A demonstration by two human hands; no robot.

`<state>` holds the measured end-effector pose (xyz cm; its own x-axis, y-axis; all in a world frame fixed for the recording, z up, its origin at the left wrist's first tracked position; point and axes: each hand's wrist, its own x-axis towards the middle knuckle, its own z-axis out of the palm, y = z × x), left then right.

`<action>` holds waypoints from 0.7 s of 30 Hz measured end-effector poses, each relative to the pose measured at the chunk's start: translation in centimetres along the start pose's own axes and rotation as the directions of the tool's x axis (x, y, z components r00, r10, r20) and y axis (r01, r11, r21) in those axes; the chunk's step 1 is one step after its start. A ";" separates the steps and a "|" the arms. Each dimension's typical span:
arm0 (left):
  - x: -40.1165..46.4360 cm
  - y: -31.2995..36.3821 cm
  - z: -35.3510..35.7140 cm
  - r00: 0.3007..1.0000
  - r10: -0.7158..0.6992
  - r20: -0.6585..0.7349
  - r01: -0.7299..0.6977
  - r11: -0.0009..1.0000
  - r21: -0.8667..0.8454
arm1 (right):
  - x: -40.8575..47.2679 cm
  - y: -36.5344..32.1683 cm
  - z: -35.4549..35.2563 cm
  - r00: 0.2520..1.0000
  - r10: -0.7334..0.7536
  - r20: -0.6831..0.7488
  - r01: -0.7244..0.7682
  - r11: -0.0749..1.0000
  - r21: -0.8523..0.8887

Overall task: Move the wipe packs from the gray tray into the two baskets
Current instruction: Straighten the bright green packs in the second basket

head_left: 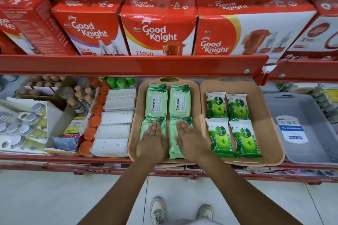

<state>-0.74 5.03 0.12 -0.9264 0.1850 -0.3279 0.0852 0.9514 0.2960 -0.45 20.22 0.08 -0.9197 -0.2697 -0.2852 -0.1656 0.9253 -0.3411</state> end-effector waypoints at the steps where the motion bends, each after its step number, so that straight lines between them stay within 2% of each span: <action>1: -0.3 1.1 -0.2 0.998 0.025 -0.052 -0.027 0.999 -0.040 | -0.9 0.4 -0.6 0.995 -0.013 -0.100 0.017 0.999 0.034; 4: -1.3 6.2 -0.4 0.963 0.193 -0.187 -0.214 0.972 -0.097 | -4.2 3.2 -1.9 0.951 0.060 -0.302 -0.024 0.992 0.121; 6: -1.4 10.2 0.3 0.927 0.327 -0.185 -0.345 0.936 -0.071 | -6.3 6.5 -2.4 0.936 0.180 -0.304 -0.143 0.980 0.141; 8: -0.8 13.6 1.8 0.909 0.411 -0.067 -0.411 0.911 0.015 | -7.8 9.7 -3.0 0.933 0.290 -0.215 -0.269 0.956 0.121; 11: 0.9 16.1 4.1 0.907 0.369 0.204 -0.402 0.903 0.150 | -8.5 12.9 -3.6 0.946 0.325 0.004 -0.325 0.946 -0.005; 13: 1.5 16.6 4.8 0.905 0.315 0.287 -0.383 0.896 0.224 | -8.5 13.8 -3.8 0.932 0.333 0.143 -0.331 0.943 -0.037; 19: 1.1 17.1 3.9 0.895 0.265 0.358 -0.379 0.876 0.298 | -8.3 15.3 -3.6 0.903 0.346 0.252 -0.347 0.937 -0.043; 21: 1.5 17.9 3.6 0.927 0.226 0.300 -0.320 0.893 0.316 | -8.0 15.9 -3.8 0.912 0.345 0.223 -0.352 0.936 -0.009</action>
<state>0.66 23.22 1.69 -0.7296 0.4603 -0.5058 0.4881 0.8685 0.0862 2.91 38.08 0.37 -0.8163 0.0141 -0.5775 0.1659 0.9633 -0.2110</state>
